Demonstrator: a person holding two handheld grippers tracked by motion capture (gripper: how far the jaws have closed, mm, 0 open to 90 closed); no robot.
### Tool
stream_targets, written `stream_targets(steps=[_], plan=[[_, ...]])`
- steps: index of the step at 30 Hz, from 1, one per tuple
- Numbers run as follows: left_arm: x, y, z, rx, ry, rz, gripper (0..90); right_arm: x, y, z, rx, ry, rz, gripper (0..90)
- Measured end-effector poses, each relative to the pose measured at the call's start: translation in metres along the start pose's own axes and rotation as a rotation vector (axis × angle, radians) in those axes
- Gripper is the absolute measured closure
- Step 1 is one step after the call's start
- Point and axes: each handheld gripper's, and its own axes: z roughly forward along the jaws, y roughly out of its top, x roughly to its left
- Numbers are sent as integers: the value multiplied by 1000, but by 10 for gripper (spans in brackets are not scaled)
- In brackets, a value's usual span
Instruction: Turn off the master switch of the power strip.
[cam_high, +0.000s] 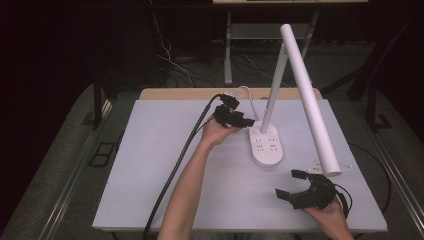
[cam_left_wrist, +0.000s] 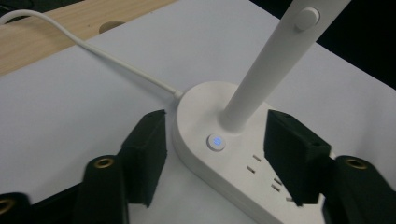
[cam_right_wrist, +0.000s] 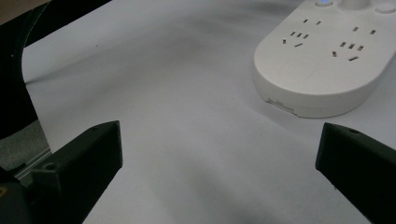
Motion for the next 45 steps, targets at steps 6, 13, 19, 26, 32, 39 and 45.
stream_targets(steps=[6,13,19,26,32,39,45], plan=[[1,-2,5,-8,-1,-16,616,0,0,0,7,-2,-3,0],[1,-6,14,-27,-17,-51,822,1,0,1,9,-4,-6,0],[-1,-8,19,-28,-8,-47,899,0,0,0,7,-8,3,0],[-2,-11,26,-6,4,-49,900,0,0,1,9,-5,-4,0],[-3,-14,34,-2,9,-58,900,0,0,1,6,-7,-5,0],[-3,-18,42,-3,5,-65,900,0,0,1,10,-4,-5,0],[-3,-22,50,13,-3,-68,900,0,0,1,9,-4,-5,0]])
